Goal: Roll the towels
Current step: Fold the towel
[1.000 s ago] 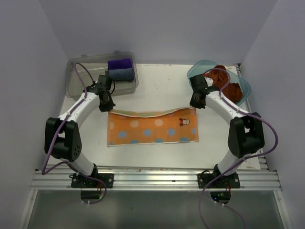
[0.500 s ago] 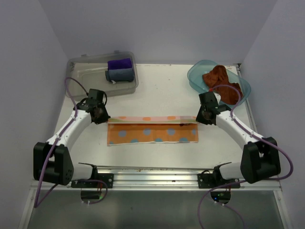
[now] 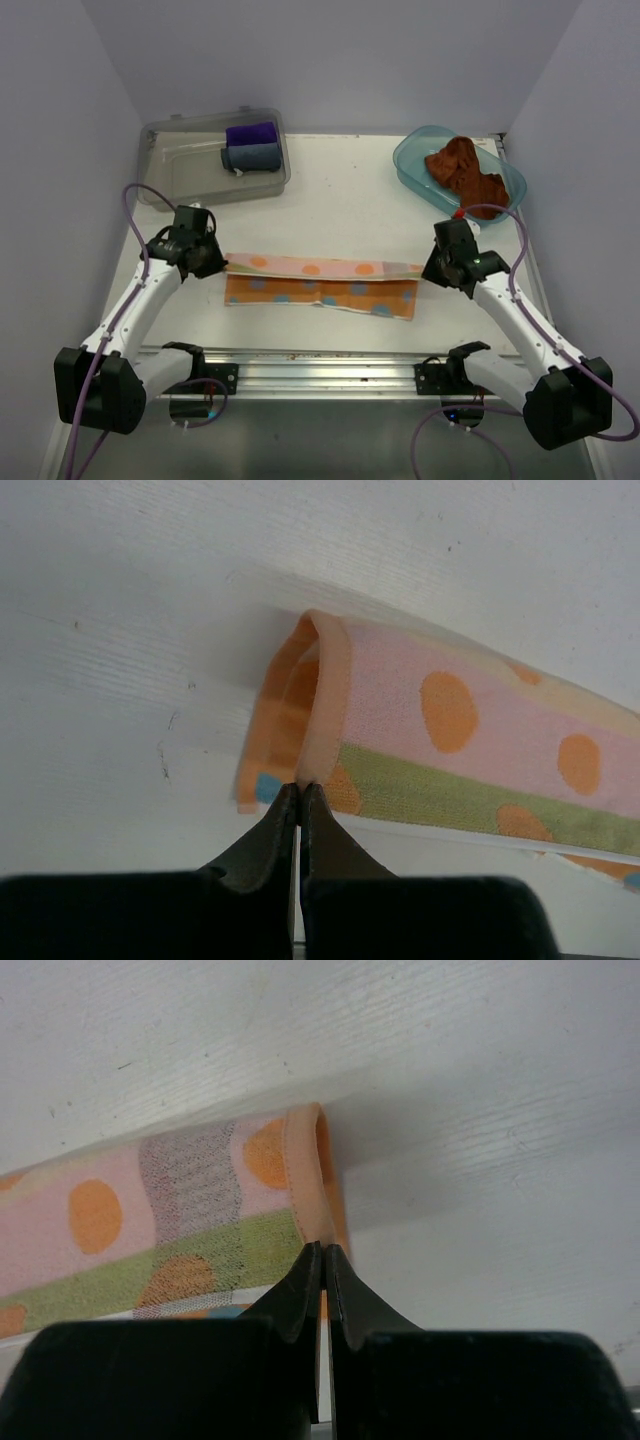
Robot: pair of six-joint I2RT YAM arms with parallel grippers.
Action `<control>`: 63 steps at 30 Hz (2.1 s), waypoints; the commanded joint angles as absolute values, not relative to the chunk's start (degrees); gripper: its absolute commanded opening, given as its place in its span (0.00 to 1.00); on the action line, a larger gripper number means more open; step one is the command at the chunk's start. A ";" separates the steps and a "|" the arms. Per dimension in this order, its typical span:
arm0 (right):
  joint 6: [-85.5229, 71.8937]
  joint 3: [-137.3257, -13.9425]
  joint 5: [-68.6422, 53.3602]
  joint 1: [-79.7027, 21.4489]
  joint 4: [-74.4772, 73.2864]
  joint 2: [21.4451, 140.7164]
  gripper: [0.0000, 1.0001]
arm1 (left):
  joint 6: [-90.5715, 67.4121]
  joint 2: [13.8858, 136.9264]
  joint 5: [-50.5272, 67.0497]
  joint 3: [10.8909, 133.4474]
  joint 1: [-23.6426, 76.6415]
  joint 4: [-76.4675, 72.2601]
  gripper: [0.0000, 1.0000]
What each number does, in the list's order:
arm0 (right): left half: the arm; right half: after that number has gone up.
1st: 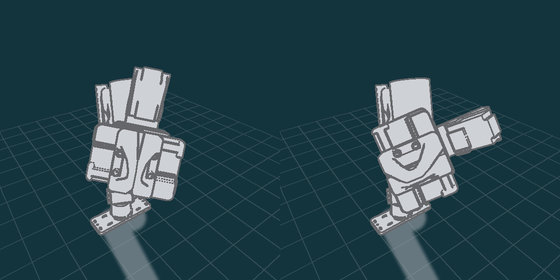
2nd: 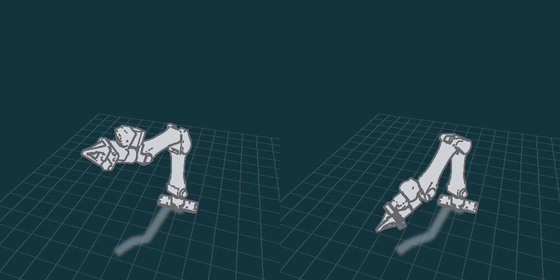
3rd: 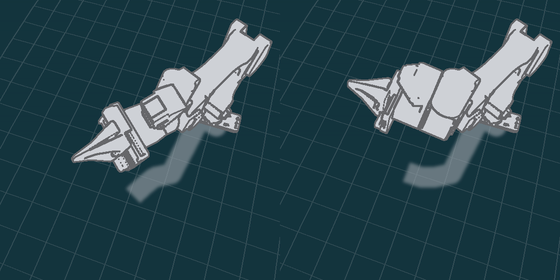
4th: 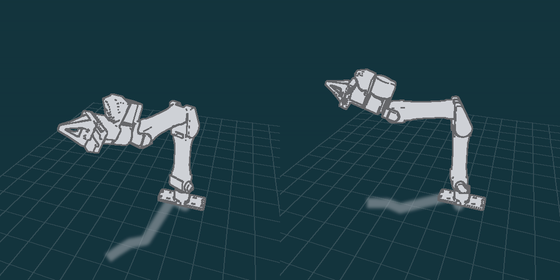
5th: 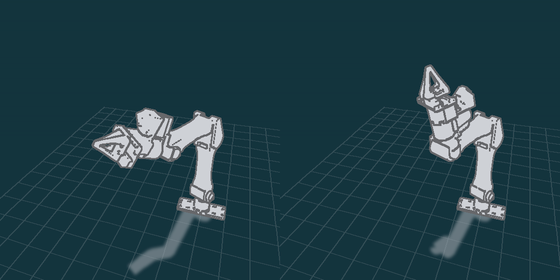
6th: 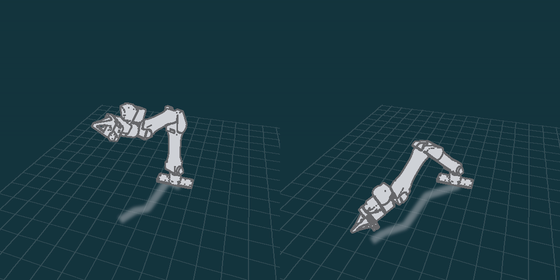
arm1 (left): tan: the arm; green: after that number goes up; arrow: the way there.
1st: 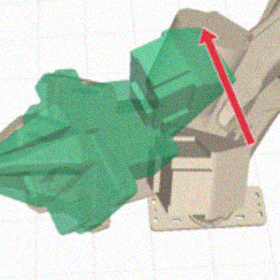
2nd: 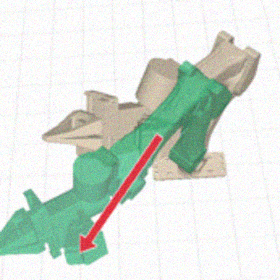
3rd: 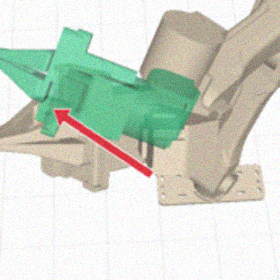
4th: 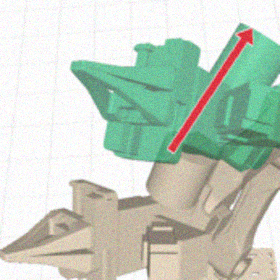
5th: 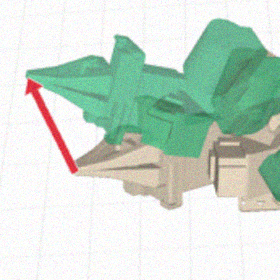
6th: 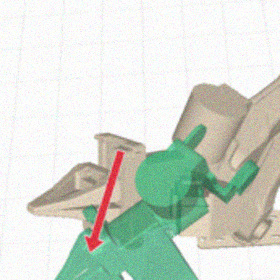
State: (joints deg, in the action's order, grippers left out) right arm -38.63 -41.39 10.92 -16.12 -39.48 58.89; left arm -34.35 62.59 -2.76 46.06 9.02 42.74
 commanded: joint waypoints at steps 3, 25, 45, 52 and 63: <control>-38.76 -45.43 13.18 -16.26 -43.06 57.30 0.00 | -35.07 61.00 -1.76 47.28 8.79 44.65 0.00; -30.06 -72.14 20.22 -16.17 -29.97 91.75 0.00 | -33.31 79.80 -4.57 59.58 8.09 35.42 0.00; -35.86 -45.36 13.01 -17.31 -36.56 66.72 0.00 | -35.59 62.14 -2.38 46.52 8.00 44.83 0.00; -36.39 -42.36 13.18 -17.23 -39.02 63.28 0.00 | -37.36 60.65 -0.97 42.71 7.91 43.86 0.00; -36.21 -44.48 14.50 -17.23 -40.87 61.52 0.00 | -38.41 57.40 -1.32 43.86 8.00 46.93 0.00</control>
State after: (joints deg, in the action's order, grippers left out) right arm -35.86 -42.30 12.53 -17.23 -39.40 63.35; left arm -37.10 59.42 -1.28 42.63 8.36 45.17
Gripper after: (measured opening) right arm 0.022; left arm 0.015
